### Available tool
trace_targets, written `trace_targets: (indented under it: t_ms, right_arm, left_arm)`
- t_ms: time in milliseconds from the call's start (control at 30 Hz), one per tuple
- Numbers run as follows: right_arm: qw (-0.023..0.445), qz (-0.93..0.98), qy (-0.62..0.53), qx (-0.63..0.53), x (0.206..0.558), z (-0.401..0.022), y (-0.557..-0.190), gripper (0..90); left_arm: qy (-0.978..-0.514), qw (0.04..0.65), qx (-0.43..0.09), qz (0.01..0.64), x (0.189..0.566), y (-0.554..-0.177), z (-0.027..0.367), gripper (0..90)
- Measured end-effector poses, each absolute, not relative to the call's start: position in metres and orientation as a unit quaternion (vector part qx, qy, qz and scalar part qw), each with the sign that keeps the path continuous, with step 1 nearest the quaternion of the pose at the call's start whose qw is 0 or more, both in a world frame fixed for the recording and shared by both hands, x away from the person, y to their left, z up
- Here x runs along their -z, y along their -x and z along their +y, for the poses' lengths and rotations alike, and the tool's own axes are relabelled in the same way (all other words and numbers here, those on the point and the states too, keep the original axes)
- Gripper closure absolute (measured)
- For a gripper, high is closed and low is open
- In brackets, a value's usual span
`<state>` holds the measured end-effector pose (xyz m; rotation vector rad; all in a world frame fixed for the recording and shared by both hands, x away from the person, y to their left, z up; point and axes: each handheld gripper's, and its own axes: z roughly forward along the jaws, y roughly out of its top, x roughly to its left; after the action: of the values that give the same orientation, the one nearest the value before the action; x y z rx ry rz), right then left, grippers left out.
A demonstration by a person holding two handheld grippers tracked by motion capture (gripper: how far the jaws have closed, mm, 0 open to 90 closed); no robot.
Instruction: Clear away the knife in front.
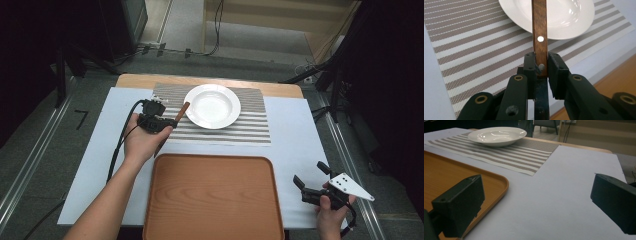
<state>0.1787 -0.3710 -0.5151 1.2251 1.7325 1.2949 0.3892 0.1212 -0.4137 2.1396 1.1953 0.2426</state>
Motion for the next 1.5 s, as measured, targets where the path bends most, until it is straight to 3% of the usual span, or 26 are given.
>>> trace_targets:
  t_ms: [1500]
  right_arm:
    - [0.324, 0.663, -0.464, -0.490, 0.515, -0.370, -0.178, 0.0]
  left_arm:
    - [-0.826, 0.353, -0.058, 0.435, 0.435, -0.289, 0.132, 77.2]
